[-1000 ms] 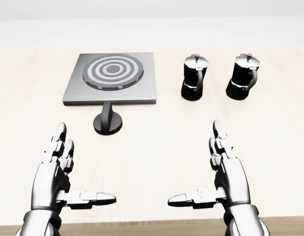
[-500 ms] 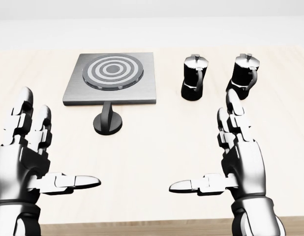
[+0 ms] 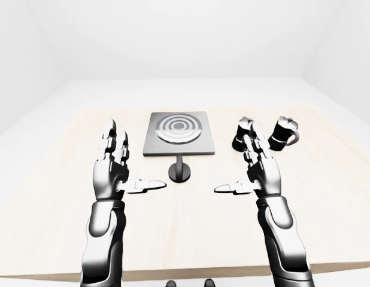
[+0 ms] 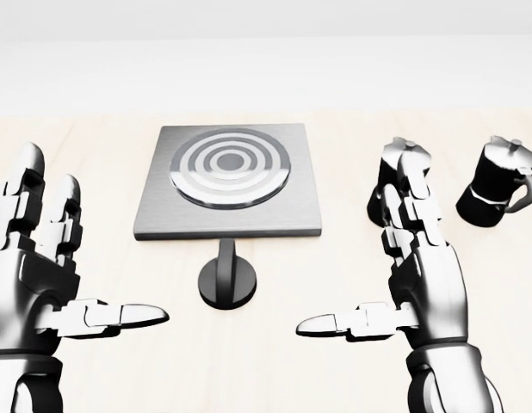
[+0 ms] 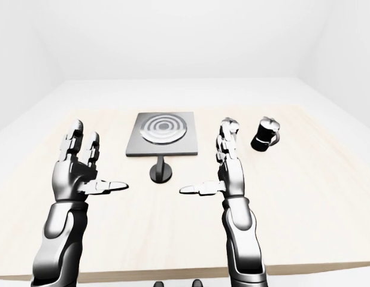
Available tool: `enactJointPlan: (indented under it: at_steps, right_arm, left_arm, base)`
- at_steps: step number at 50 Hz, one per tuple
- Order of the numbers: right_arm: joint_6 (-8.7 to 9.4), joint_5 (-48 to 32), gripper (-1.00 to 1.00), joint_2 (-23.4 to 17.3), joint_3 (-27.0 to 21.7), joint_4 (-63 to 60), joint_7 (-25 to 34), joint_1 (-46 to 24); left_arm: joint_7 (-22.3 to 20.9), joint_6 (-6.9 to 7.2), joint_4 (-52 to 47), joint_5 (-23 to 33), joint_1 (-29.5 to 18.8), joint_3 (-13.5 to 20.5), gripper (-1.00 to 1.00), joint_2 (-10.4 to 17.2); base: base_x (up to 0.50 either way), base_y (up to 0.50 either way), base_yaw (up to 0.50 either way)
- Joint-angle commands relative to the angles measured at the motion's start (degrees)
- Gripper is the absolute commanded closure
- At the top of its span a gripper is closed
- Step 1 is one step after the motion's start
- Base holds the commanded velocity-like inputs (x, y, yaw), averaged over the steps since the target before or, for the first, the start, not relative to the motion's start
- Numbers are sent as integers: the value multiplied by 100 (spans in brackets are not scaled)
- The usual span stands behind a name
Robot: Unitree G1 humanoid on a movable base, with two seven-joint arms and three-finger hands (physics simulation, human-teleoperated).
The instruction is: Turn off the stove.
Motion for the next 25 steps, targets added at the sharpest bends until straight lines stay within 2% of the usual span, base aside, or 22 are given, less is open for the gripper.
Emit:
enactJointPlan:
  at_steps: [1, 3, 13, 17, 18, 20, 25]
  right_arm:
    - [0, -5, -100, 17, 12, 61, -33, -14]
    - [0, -94, -100, 9, 50, 100, -54, -14]
    - [0, -327, -100, 75, 346, 438, -136, -25]
    - [0, -841, -100, -11, 764, 577, 227, 65]
    - [0, -842, -100, -28, 896, 589, 508, 116]
    - [0, -814, -100, 72, 1001, 495, 663, 169]
    - [0, -756, -100, 187, 1208, 659, 813, 151]
  left_arm:
    - [-17, 0, 37, -43, -18, 25, -100, 11]
    - [-14, 0, 22, -54, -18, 32, -100, 14]
    - [-30, 0, -31, -59, 33, 33, -100, 10]
    - [-40, 0, -53, -62, 37, 32, -100, 8]
    - [-40, 0, -50, -60, 41, 26, -100, 3]
    - [-38, 0, -59, -53, 39, 12, -100, 0]
    - [-41, 0, -68, -67, 32, 17, -100, 5]
  base:
    - [50, 27, 0]
    - [50, 26, 0]
    - [0, 0, 0]
    - [0, 0, 0]
    - [0, 0, 0]
    - [0, 0, 0]
    - [0, 0, 0]
